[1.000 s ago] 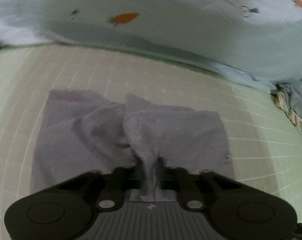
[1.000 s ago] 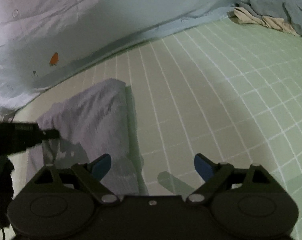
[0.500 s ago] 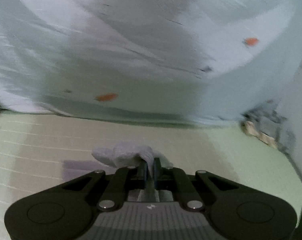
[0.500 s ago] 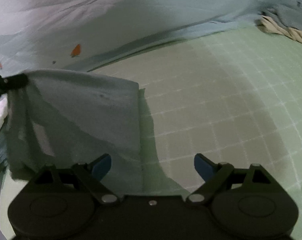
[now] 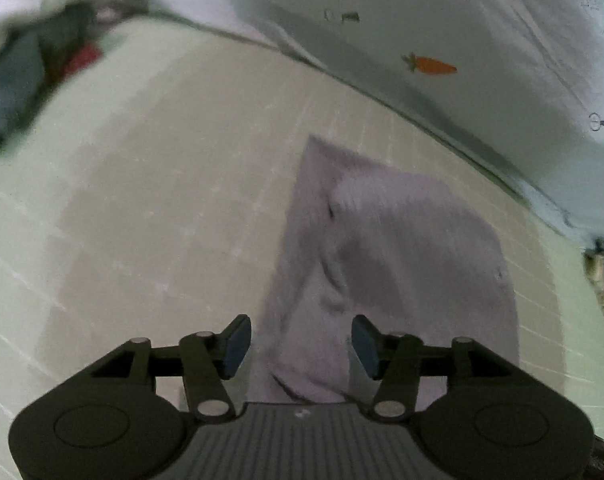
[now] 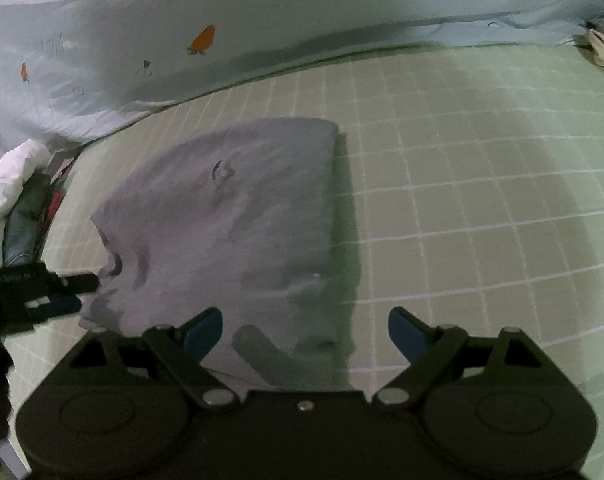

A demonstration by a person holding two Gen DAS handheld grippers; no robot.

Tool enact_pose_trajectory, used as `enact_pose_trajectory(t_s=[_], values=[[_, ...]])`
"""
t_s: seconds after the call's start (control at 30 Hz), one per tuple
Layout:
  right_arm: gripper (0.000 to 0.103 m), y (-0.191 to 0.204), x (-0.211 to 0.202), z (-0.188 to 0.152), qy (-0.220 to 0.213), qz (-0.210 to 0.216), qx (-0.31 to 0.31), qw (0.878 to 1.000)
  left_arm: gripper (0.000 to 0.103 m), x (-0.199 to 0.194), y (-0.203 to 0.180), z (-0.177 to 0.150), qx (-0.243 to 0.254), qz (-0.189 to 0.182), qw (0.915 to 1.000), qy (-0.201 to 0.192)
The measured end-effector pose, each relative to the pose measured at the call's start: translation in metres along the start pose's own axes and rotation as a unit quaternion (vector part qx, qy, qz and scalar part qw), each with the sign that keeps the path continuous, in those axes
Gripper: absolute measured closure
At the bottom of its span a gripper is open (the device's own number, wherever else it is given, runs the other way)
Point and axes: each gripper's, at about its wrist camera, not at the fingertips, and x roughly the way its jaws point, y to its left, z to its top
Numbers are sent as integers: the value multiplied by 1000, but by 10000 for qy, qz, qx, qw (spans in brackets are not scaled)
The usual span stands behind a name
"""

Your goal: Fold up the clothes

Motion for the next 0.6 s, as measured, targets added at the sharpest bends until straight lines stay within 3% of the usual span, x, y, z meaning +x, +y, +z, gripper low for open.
enact_pose_trajectory(t_s=[0.03,0.07,0.1,0.13,0.3,0.47,0.6], values=[[12,2,2,0,29,6,-12,10000,48,2,-3,-3,58,-33,10000,24],[12,5,4,0,57,11,-27,10000,60,4,-6,-6,122,-57,9999,46],[12,8,5,0,82,10,-52,10000,89,2,-8,-10,159,4,9999,27],[12,11,7,0,105,10,-78,9999,93,0,-11,-14,192,73,9998,3],[12,17,7,-1,168,-23,-191,9997,95,-28,-10,-29,12,180,9998,-96],[12,15,12,-5,282,-112,-161,9994,93,-32,12,-48,-554,195,9980,216],[12,15,15,-7,364,-166,-168,9991,73,-37,15,-42,-508,214,9984,99]])
